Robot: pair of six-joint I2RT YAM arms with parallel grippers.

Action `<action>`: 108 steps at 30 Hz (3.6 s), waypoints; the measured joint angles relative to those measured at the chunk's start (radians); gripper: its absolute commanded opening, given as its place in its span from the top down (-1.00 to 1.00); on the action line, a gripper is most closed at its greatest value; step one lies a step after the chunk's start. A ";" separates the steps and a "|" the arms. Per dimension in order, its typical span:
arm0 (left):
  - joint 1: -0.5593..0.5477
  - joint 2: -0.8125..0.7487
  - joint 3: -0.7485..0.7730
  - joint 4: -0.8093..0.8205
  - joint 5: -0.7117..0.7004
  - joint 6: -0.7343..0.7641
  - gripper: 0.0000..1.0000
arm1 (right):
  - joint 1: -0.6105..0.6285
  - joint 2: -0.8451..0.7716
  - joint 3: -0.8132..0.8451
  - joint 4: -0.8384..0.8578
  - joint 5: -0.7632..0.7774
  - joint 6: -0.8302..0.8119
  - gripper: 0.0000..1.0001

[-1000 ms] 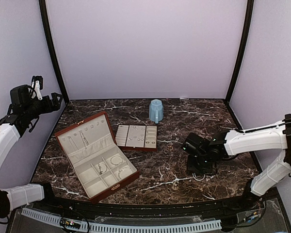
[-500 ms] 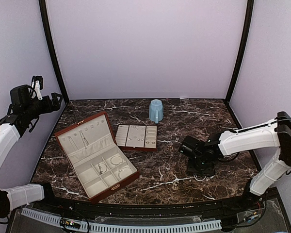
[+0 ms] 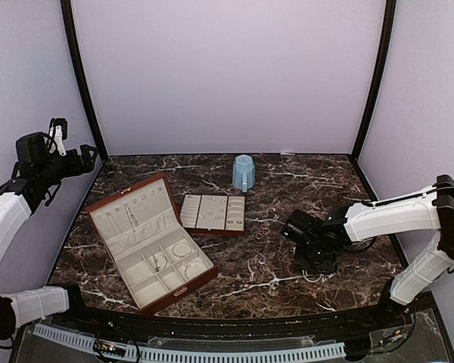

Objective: Organize the mixed jewelry
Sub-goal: Pick up the bangle from the center of the board, then place the bangle in the larger divider.

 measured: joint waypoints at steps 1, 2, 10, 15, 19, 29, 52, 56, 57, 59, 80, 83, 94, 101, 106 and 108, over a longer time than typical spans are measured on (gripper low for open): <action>0.000 0.000 0.000 0.000 0.000 0.000 -0.98 | 0.000 -0.009 -0.005 0.001 0.001 0.006 0.70; 0.000 0.000 0.000 0.000 0.000 0.000 -0.98 | 0.000 -0.021 -0.013 0.003 0.002 0.013 0.70; 0.000 0.000 0.000 0.000 0.000 0.000 -0.98 | -0.005 -0.038 -0.034 0.009 0.001 0.044 0.75; 0.000 0.000 0.000 0.000 0.000 0.000 -0.98 | -0.005 -0.021 -0.034 0.031 -0.006 0.044 0.76; 0.000 0.000 0.000 0.000 -0.001 0.001 -0.98 | -0.005 -0.003 -0.034 0.045 -0.009 0.041 0.80; 0.000 0.000 0.000 0.000 -0.004 0.002 -0.98 | -0.005 -0.004 -0.040 0.058 -0.010 0.046 0.88; 0.000 0.000 0.000 0.000 -0.016 0.010 -0.98 | -0.005 0.126 0.098 0.303 -0.036 -0.554 1.00; 0.000 0.000 0.000 0.000 -0.019 0.010 -0.98 | -0.005 0.126 0.114 0.303 -0.052 -0.619 1.00; 0.000 0.000 0.000 0.000 -0.019 0.010 -0.98 | -0.005 0.126 0.117 0.301 -0.056 -0.625 1.00; 0.000 0.000 0.000 0.000 -0.019 0.010 -0.98 | -0.005 0.123 0.130 0.298 -0.063 -0.634 1.00; 0.000 -0.032 -0.013 0.008 -0.043 0.013 -0.98 | 0.099 0.203 0.528 0.416 -0.275 -0.741 1.00; 0.000 -0.032 -0.013 0.008 -0.032 0.011 -0.98 | 0.140 0.280 0.589 0.446 -0.324 -0.777 1.00; 0.000 -0.032 -0.013 0.008 -0.006 0.005 -0.98 | 0.267 0.468 0.774 0.499 -0.456 -0.915 1.00; 0.000 -0.036 -0.013 0.008 -0.004 0.005 -0.98 | 0.305 0.578 0.865 0.554 -0.542 -0.964 1.00; 0.000 -0.045 -0.013 0.008 -0.004 0.005 -0.98 | 0.313 0.673 0.940 0.566 -0.606 -0.990 1.00; 0.000 -0.047 -0.013 0.008 -0.004 0.005 -0.98 | 0.313 0.711 0.976 0.566 -0.629 -0.998 1.00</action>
